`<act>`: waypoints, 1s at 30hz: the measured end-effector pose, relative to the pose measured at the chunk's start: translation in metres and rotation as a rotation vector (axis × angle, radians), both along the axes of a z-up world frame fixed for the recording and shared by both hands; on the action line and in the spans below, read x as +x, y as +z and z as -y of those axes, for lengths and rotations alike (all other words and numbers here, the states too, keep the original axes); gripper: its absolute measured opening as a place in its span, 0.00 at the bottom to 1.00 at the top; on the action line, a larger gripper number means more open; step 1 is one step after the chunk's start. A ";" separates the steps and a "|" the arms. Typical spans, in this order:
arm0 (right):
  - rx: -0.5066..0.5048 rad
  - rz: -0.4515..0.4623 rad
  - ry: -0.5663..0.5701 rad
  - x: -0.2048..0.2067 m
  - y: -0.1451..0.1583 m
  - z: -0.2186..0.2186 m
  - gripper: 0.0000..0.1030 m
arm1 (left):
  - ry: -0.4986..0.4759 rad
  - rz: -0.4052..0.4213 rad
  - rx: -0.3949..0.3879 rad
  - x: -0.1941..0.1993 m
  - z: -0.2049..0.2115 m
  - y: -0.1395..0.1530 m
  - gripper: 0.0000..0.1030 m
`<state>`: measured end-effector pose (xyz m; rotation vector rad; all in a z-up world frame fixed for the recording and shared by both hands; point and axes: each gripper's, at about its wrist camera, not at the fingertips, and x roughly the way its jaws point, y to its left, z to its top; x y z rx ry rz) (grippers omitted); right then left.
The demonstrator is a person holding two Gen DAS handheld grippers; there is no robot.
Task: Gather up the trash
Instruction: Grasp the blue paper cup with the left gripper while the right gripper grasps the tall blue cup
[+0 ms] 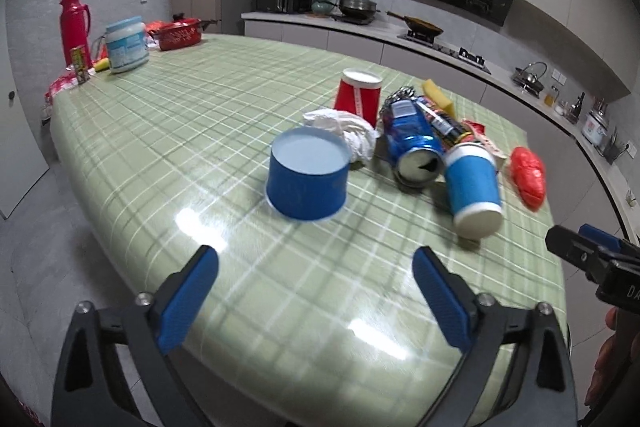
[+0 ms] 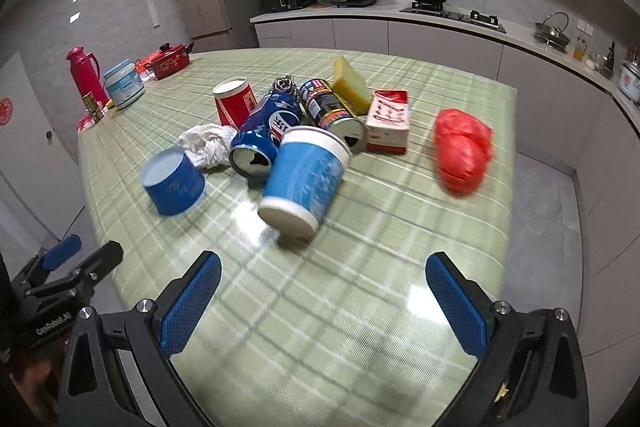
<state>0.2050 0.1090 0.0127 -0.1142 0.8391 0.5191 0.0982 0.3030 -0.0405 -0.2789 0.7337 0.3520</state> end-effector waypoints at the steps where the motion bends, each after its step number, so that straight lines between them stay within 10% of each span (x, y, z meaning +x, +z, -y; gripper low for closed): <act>1: -0.003 -0.002 -0.002 0.006 -0.002 -0.007 1.00 | -0.009 -0.011 -0.009 0.008 -0.006 -0.005 0.88; 30: -0.035 -0.145 -0.076 0.085 -0.065 -0.065 0.62 | -0.115 -0.076 -0.069 0.091 -0.049 -0.038 0.77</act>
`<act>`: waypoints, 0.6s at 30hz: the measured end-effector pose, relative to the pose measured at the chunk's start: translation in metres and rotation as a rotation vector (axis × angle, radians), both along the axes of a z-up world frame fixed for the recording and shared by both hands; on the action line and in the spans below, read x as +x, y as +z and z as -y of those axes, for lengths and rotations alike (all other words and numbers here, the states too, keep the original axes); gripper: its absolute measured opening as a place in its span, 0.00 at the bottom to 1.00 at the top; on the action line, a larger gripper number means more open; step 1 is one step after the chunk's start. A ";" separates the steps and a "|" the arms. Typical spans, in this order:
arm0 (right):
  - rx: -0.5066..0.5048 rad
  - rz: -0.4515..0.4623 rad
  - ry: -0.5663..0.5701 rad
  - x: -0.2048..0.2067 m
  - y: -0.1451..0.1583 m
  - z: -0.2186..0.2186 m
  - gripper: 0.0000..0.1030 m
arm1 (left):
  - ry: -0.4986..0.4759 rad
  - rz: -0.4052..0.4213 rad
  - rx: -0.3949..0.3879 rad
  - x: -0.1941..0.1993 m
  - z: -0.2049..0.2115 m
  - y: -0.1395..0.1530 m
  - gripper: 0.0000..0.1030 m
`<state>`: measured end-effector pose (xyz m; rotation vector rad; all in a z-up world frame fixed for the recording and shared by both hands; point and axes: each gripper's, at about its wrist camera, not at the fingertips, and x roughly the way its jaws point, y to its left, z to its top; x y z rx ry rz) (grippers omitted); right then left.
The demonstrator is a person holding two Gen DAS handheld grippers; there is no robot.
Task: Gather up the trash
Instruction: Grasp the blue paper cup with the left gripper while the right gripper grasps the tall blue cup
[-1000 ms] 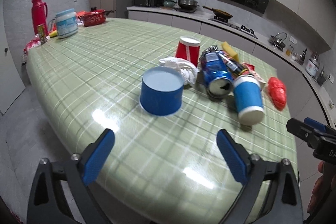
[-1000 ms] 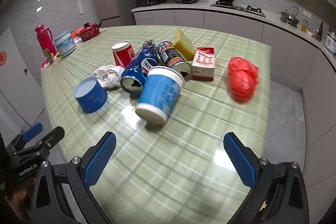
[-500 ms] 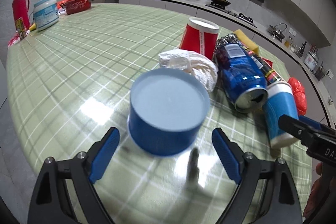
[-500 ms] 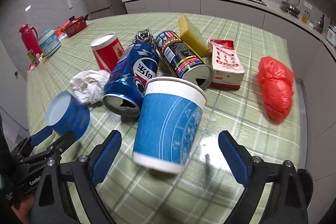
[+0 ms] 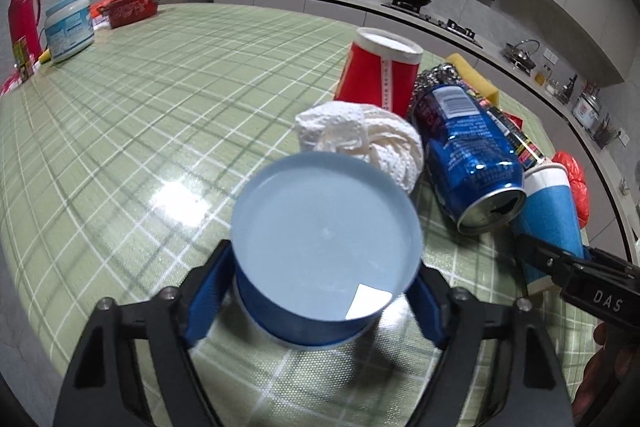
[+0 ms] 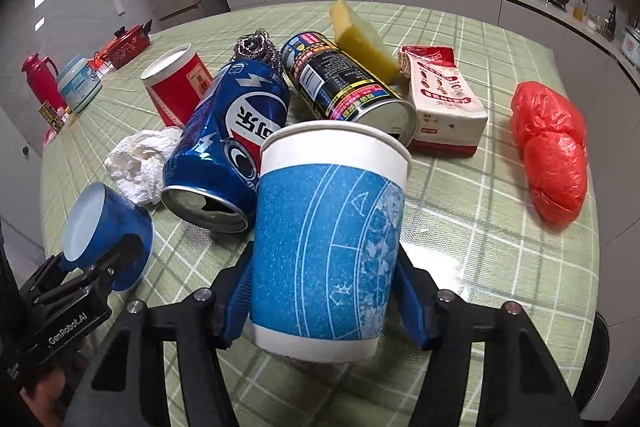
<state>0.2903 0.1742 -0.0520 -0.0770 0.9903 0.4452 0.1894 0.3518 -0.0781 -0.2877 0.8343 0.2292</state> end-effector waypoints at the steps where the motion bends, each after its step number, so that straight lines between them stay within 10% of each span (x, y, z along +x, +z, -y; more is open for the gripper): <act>1: -0.001 0.001 -0.002 -0.001 0.001 0.000 0.61 | -0.006 0.005 0.001 -0.001 0.001 0.001 0.77; 18: 0.007 0.016 0.002 -0.015 0.013 0.011 0.61 | 0.009 0.033 0.015 -0.016 0.002 0.012 0.77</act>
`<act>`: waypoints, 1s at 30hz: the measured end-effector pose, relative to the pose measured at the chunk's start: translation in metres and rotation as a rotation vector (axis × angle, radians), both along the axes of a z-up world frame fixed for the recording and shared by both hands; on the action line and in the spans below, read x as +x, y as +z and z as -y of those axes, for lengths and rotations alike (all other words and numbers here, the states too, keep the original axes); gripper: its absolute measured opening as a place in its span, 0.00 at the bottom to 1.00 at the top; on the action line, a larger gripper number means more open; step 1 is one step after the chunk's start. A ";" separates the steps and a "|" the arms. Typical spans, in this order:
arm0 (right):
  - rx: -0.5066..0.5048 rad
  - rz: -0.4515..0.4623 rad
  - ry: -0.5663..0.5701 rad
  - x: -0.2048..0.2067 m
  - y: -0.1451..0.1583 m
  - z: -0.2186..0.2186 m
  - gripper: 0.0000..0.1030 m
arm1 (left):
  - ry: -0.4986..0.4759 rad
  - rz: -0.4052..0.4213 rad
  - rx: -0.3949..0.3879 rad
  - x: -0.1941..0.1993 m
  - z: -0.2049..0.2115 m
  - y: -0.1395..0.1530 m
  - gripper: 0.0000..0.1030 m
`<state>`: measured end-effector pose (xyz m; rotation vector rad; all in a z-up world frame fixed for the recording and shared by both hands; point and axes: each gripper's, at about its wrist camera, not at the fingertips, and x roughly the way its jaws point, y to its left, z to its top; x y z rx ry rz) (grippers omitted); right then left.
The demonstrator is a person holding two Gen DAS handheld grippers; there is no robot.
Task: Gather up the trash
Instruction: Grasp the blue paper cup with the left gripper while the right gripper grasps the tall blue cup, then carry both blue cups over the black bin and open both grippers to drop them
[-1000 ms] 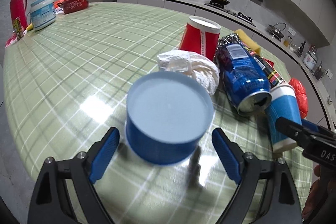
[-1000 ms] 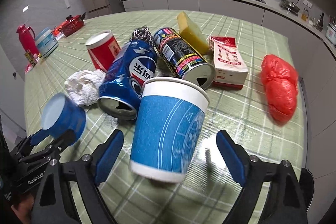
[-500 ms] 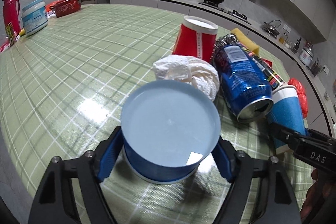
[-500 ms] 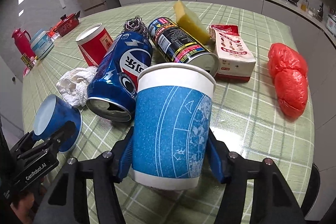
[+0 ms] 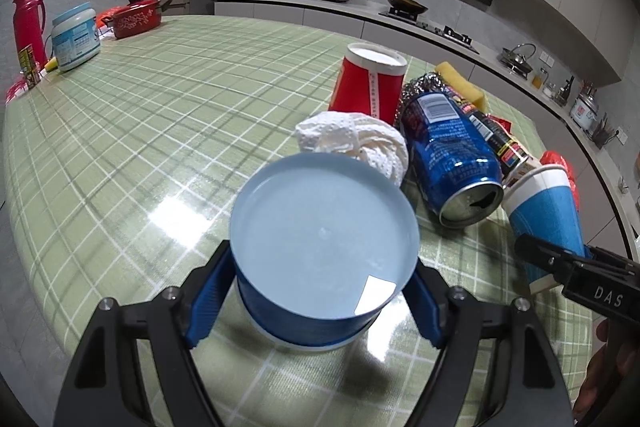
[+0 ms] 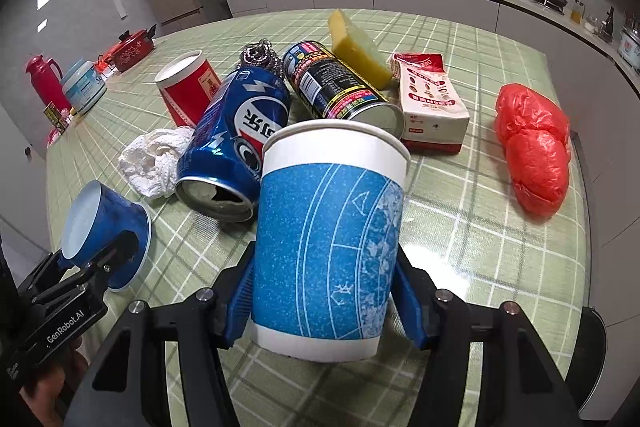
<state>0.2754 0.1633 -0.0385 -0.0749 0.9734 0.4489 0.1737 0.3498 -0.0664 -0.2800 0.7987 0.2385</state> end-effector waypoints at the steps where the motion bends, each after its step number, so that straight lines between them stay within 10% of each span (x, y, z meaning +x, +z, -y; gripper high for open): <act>1: 0.001 0.002 0.001 -0.002 0.001 0.001 0.61 | 0.001 0.002 0.002 -0.001 0.002 0.001 0.77; 30: 0.048 0.079 -0.022 -0.057 0.051 0.089 0.61 | -0.103 0.070 0.043 -0.033 0.101 0.047 0.77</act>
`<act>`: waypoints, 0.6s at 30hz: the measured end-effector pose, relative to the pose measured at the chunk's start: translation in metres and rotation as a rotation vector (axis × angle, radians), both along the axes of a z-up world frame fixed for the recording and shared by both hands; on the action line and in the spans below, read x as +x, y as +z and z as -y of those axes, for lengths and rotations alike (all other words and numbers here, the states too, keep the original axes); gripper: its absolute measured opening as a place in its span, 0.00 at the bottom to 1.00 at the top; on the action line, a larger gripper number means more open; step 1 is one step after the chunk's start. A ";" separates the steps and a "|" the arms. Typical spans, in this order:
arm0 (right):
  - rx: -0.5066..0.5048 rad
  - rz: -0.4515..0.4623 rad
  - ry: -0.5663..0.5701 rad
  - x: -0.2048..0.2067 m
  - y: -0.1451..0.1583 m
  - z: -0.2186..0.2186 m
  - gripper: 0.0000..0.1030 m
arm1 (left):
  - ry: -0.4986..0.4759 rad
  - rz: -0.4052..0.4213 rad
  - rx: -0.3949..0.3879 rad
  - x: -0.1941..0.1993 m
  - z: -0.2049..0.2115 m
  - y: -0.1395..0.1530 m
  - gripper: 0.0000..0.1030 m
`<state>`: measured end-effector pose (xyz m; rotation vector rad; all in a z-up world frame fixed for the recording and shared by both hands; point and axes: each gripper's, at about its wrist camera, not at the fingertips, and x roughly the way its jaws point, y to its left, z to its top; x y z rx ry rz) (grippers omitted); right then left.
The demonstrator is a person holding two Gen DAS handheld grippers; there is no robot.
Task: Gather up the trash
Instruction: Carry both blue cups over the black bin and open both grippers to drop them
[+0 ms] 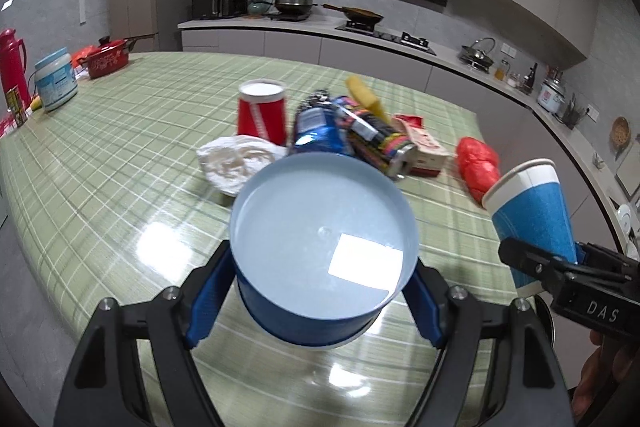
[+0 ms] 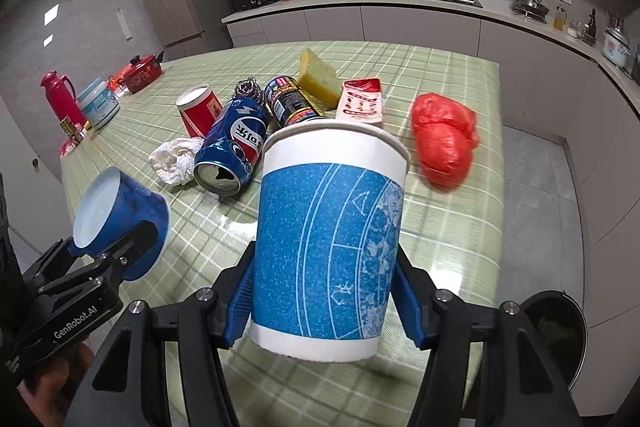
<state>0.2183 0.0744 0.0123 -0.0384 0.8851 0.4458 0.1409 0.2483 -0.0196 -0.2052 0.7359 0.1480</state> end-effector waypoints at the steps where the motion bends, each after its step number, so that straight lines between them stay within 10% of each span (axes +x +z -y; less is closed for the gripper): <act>1: 0.002 0.002 0.000 -0.001 0.001 0.004 0.61 | -0.003 0.001 0.004 -0.002 0.007 0.001 0.77; 18: 0.014 0.015 -0.111 -0.031 0.010 0.138 0.61 | -0.126 0.014 0.020 -0.010 0.129 0.014 0.77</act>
